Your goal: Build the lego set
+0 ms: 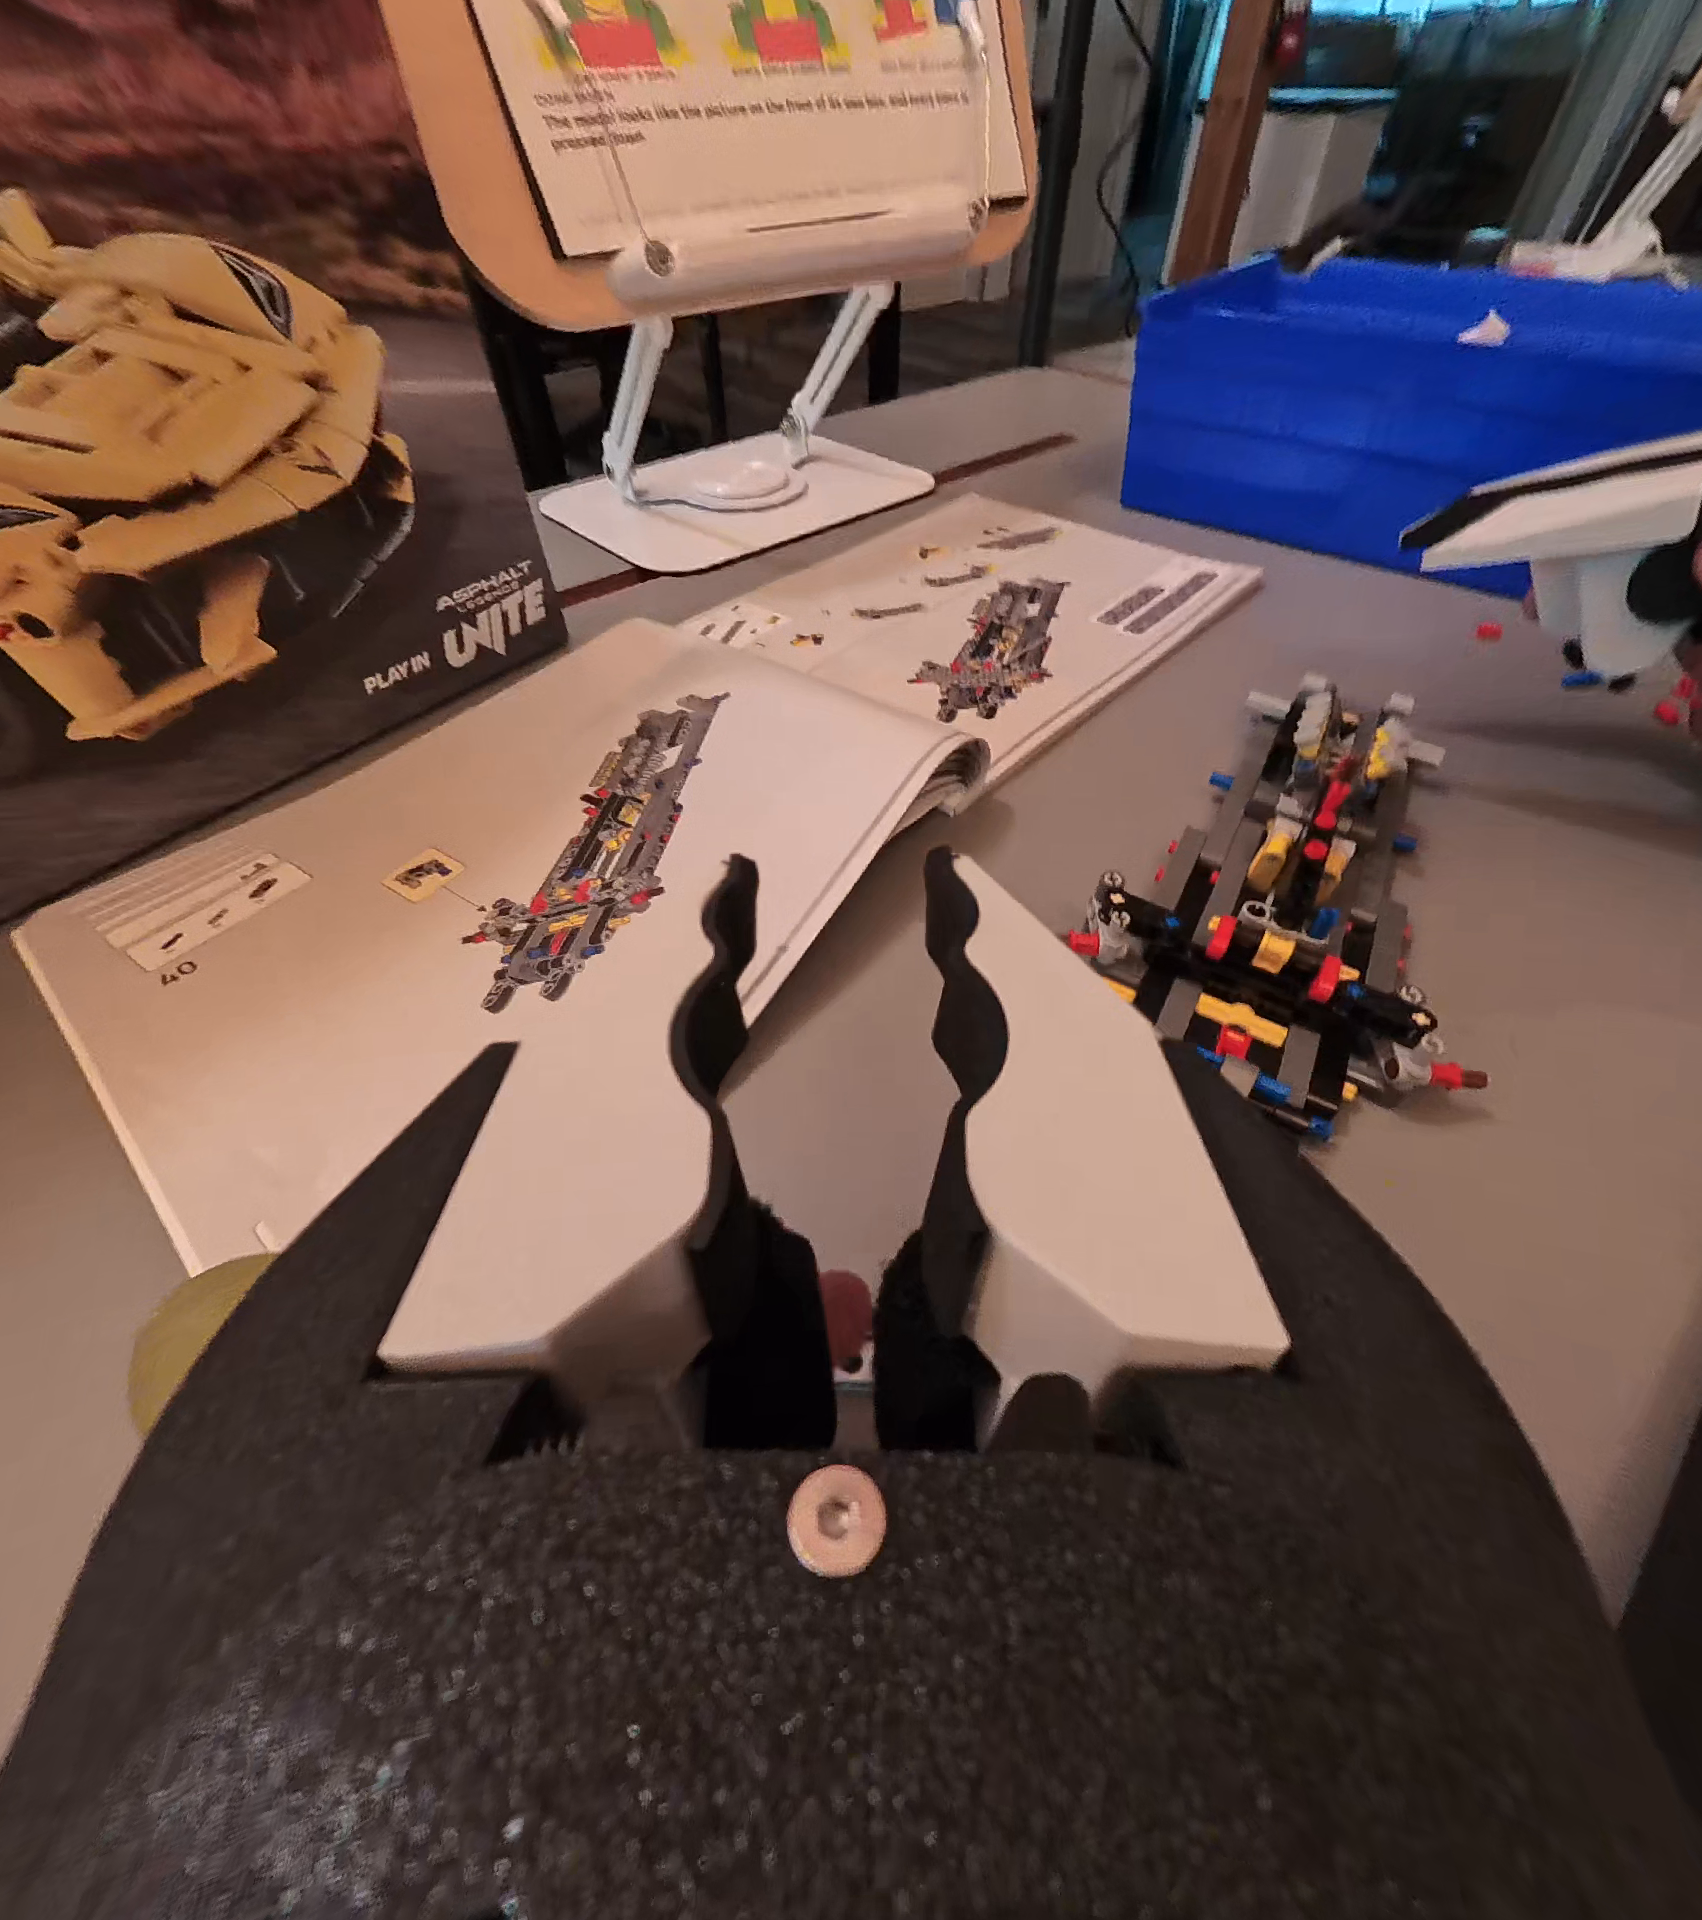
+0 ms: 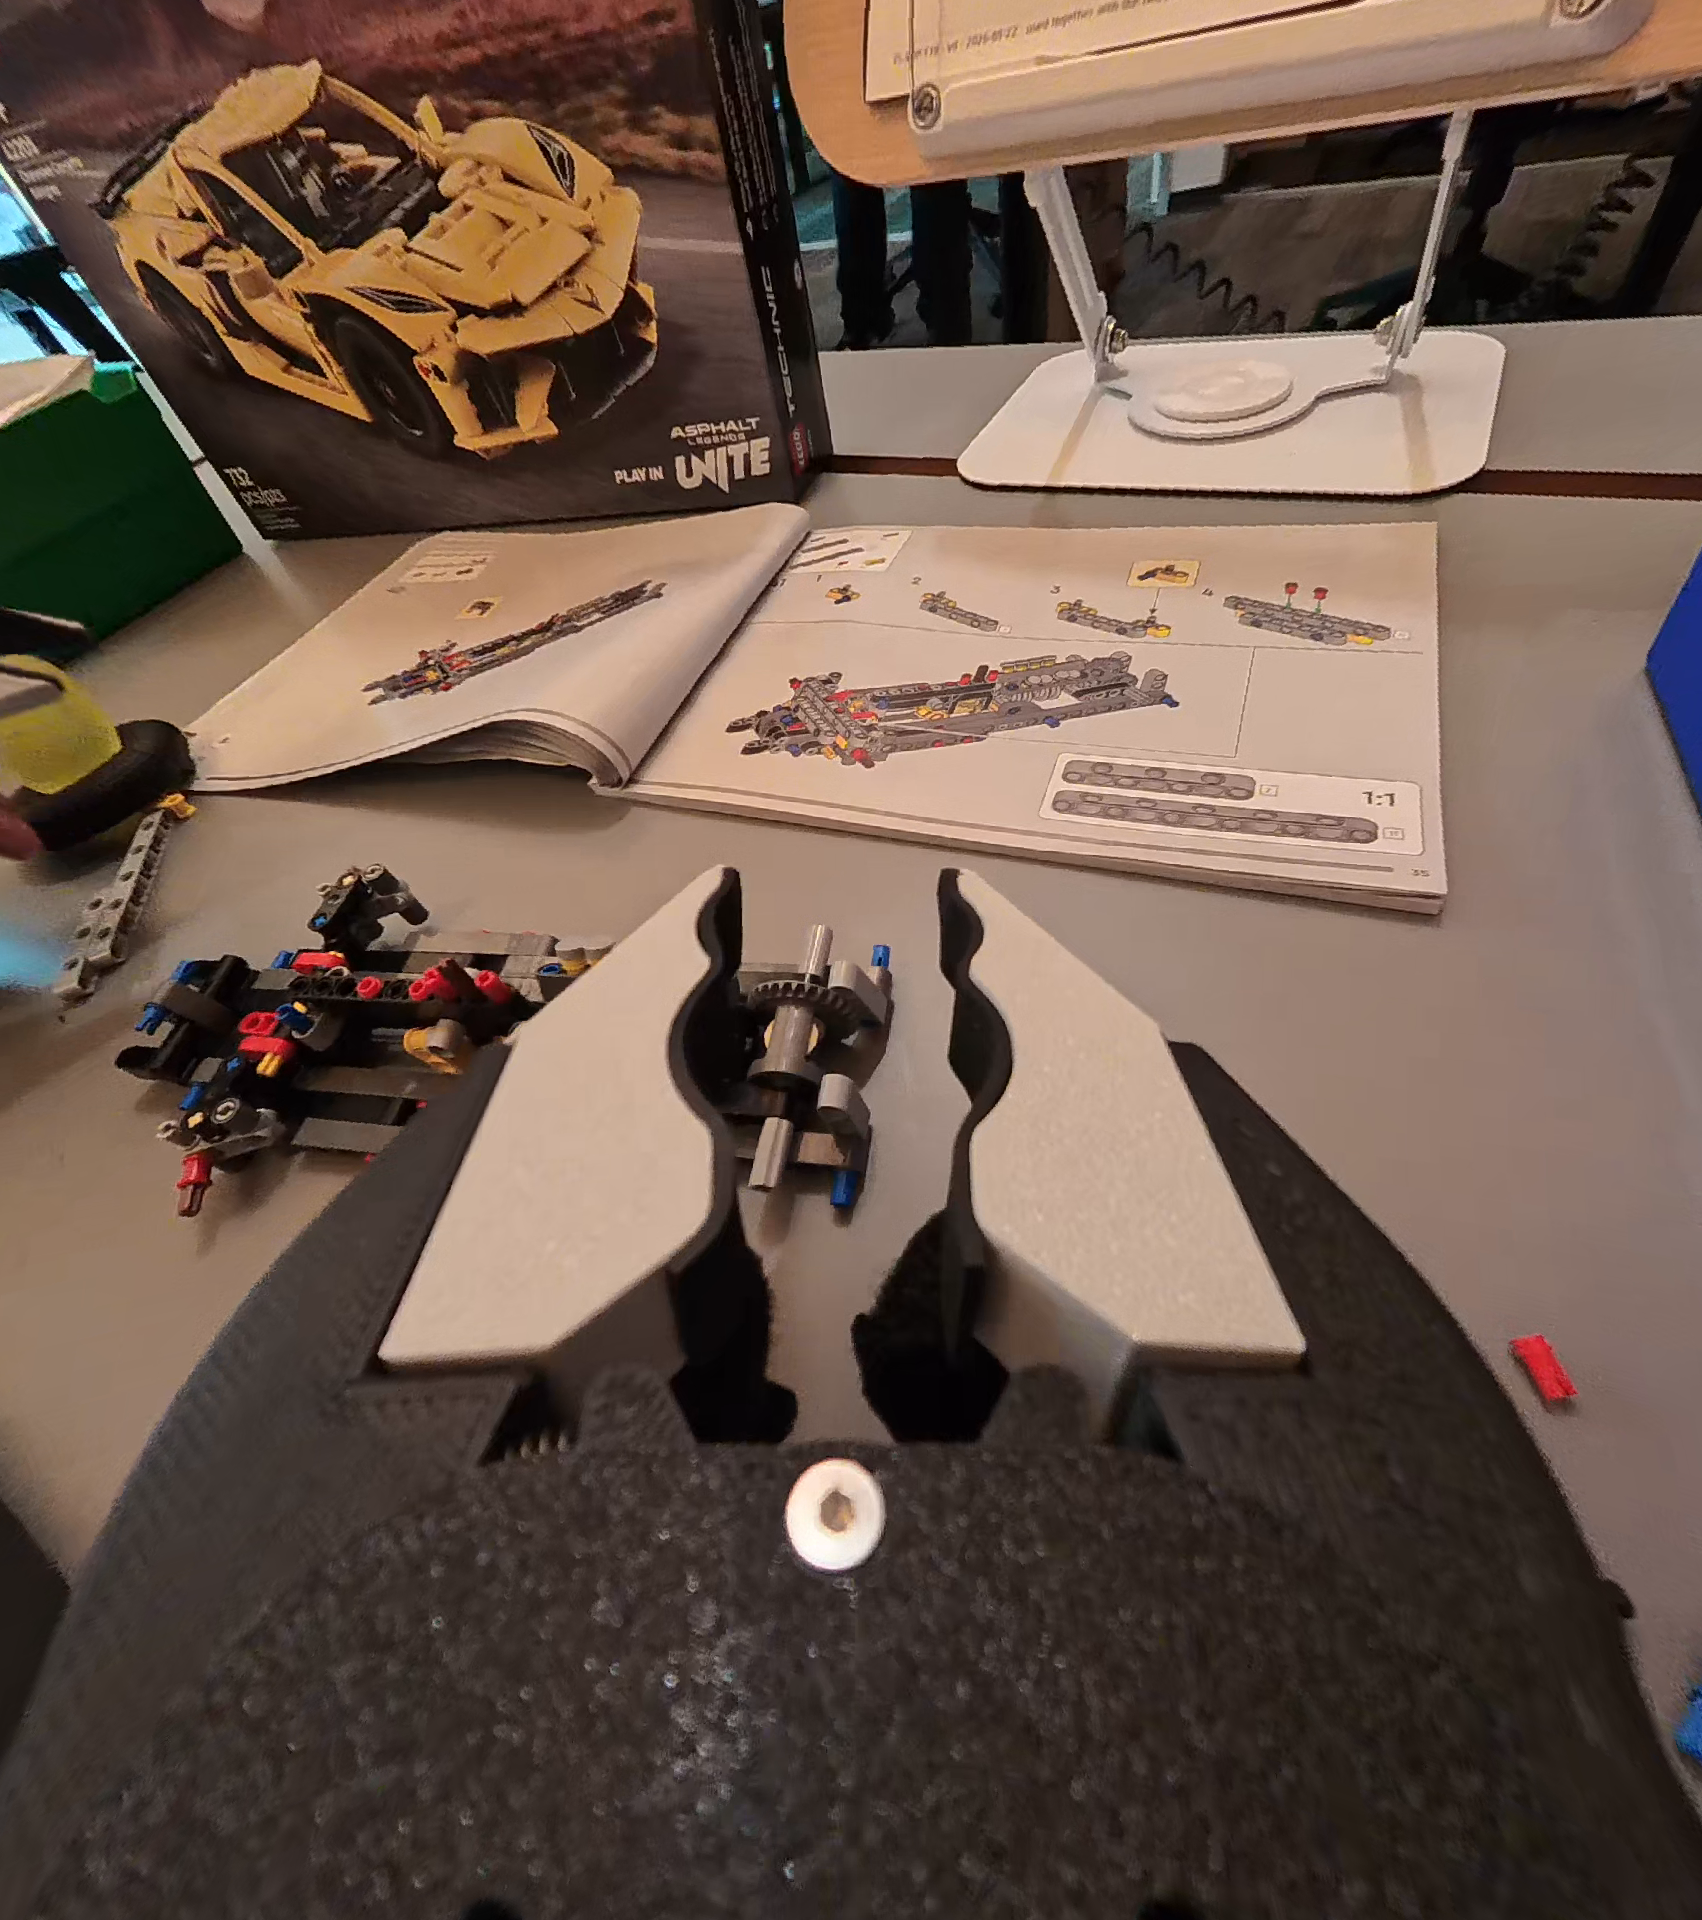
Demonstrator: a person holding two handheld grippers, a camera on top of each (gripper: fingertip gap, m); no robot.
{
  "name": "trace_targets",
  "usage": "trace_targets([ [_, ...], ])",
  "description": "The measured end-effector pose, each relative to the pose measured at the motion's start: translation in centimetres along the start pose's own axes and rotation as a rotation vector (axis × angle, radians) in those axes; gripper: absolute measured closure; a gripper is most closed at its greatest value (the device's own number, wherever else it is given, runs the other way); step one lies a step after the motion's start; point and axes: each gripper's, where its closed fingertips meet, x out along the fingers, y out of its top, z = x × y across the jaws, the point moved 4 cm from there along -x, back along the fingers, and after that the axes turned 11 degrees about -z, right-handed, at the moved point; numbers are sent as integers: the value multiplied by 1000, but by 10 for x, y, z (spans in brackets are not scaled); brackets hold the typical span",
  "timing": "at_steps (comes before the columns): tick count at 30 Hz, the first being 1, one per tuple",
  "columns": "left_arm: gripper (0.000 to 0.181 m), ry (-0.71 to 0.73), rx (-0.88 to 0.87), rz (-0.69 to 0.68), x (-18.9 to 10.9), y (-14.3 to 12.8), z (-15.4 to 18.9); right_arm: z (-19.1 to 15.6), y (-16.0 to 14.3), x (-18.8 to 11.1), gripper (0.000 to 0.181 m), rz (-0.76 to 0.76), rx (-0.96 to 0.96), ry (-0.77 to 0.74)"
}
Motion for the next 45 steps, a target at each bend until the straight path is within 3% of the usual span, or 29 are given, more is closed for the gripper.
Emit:
trace_targets([
  [8,151,-36,-110,51,-11,9,-5,8,-2,0,144,-5,54,-8],
  [26,156,63,54,-28,-1,-1,0,4,-5,6,143,-41,26,3],
  [45,158,47,18,-61,-1,-6,-5,6,-7,5,143,-38,44,-2],
])
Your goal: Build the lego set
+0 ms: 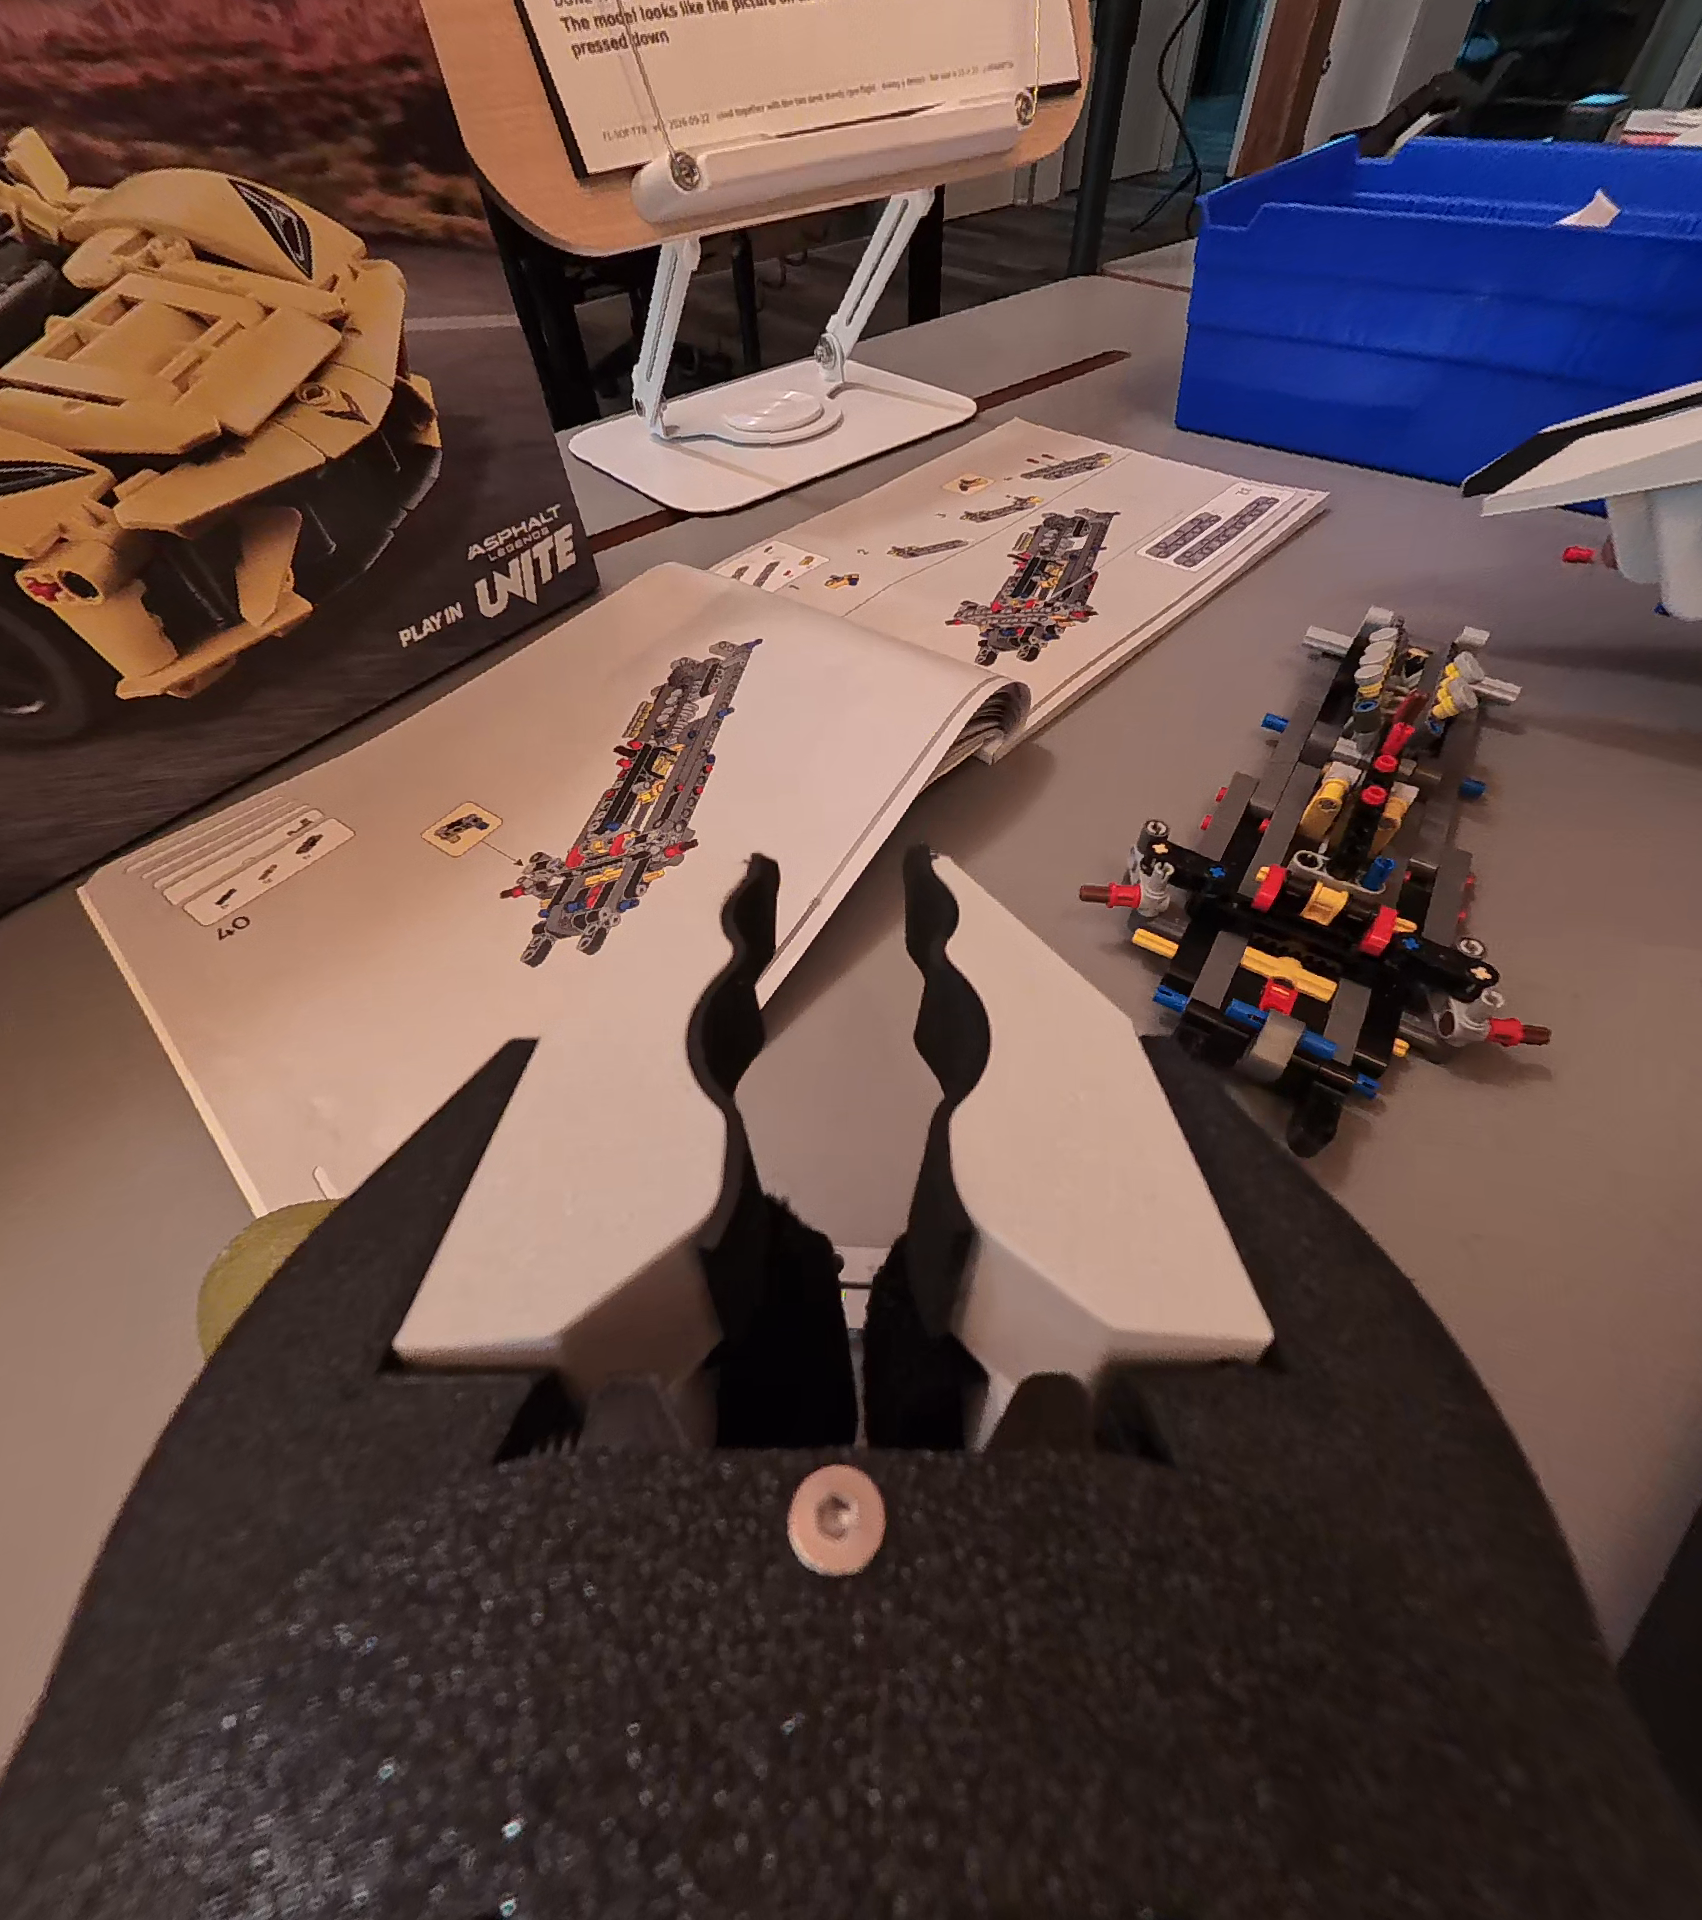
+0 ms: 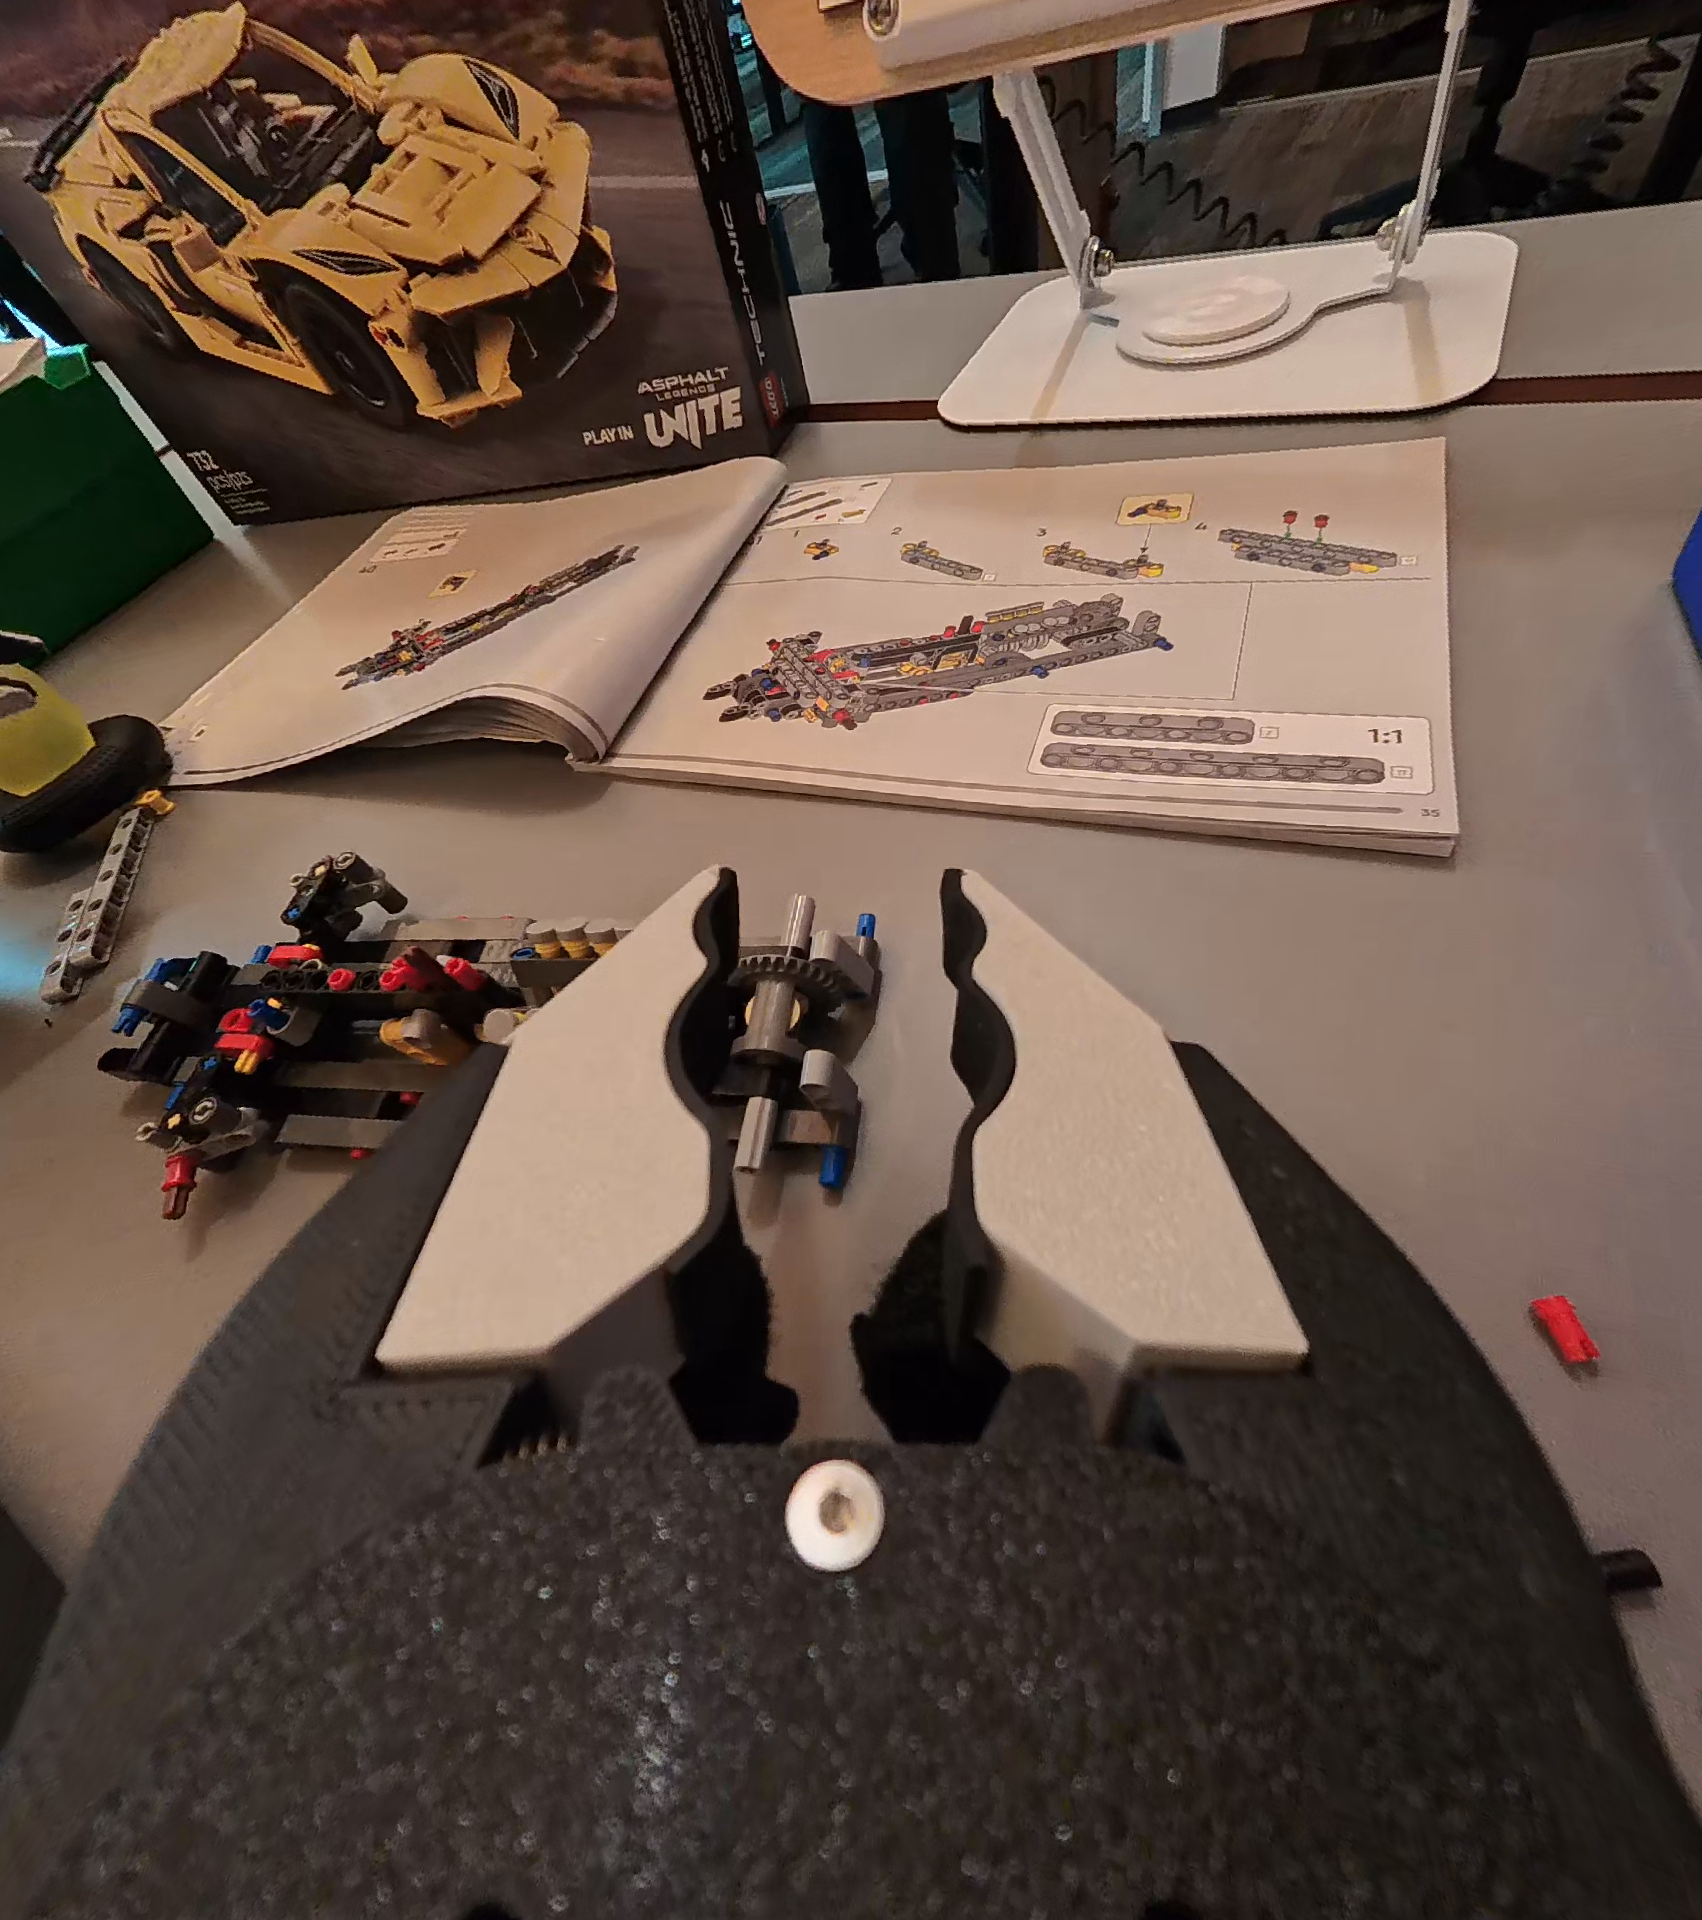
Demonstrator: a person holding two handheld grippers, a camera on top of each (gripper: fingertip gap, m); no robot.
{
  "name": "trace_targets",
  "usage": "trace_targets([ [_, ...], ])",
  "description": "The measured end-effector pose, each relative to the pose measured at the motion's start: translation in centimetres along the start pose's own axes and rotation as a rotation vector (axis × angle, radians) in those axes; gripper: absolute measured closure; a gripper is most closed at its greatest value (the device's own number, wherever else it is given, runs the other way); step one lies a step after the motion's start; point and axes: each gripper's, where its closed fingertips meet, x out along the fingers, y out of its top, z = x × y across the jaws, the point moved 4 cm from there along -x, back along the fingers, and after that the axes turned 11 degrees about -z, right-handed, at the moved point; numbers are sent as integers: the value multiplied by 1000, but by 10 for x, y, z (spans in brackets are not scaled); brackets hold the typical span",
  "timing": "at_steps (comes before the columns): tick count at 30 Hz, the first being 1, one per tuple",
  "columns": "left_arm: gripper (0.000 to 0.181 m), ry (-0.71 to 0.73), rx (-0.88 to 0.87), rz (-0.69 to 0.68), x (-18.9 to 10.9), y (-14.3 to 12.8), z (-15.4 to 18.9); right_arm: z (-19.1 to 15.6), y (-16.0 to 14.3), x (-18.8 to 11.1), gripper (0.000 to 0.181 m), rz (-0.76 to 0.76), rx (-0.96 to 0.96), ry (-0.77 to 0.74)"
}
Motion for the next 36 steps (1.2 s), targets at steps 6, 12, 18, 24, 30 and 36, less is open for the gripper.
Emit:
trace_targets([
  [6,158,-1,-10,-20,2,-3,-1,0,0,0,143,2,-10,-11],
  [12,158,-1,-2,-39,4,-5,1,-1,0,0,144,3,-16,-12],
  [18,158,0,-4,-41,4,-5,1,-2,0,0,144,4,-20,-11],
  [24,158,-9,-26,-28,1,-3,-1,-3,-1,0,146,-9,-11,-2],
  [30,154,-43,-124,-22,-51,15,-46,-3,-1,-1,145,2,-15,-9],
  [36,144,-4,132,-313,-86,-18,-59,-5,-2,3,145,-16,-16,9],
])
